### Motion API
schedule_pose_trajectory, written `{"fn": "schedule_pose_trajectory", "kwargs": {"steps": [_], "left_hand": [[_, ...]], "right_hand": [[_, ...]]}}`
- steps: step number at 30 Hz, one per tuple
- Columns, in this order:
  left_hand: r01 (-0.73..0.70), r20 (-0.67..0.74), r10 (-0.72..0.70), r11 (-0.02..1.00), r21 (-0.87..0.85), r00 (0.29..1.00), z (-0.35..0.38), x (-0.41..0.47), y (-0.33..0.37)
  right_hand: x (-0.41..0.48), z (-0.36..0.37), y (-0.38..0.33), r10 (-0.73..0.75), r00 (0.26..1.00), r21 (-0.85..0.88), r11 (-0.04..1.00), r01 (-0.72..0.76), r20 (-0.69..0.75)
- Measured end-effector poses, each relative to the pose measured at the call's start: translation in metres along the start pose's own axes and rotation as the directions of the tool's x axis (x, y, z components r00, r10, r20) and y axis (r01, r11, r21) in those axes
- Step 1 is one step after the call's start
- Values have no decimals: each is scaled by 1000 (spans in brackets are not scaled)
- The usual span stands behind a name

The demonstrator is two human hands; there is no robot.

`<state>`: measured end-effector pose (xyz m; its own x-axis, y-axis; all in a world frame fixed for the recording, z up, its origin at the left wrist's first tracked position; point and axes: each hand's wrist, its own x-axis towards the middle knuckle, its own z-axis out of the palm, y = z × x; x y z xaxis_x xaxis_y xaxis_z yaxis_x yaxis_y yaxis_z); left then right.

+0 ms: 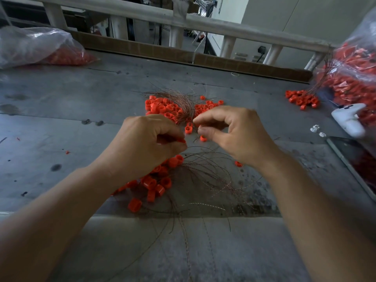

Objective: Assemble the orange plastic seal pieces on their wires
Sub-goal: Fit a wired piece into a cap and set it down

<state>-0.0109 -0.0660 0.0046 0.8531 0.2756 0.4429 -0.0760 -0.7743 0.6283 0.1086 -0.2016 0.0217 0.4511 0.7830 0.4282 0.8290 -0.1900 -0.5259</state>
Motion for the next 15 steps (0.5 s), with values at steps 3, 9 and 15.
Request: {"fn": "schedule_pose_trajectory", "kwargs": {"steps": [3, 9, 15], "left_hand": [[-18, 12, 18, 1000, -5, 1000, 2, -1, 0], [77, -63, -94, 970, -229, 994, 2, 1, -4], [141, -9, -166, 862, -487, 986, -2, 3, -3]], "right_hand": [[0, 5, -3, -50, 998, -17, 999, 51, 33], [1, 1, -1, 1, 998, -28, 1000, -3, -68], [-1, -6, -6, 24, 986, 176, 984, 5, -164]]}}
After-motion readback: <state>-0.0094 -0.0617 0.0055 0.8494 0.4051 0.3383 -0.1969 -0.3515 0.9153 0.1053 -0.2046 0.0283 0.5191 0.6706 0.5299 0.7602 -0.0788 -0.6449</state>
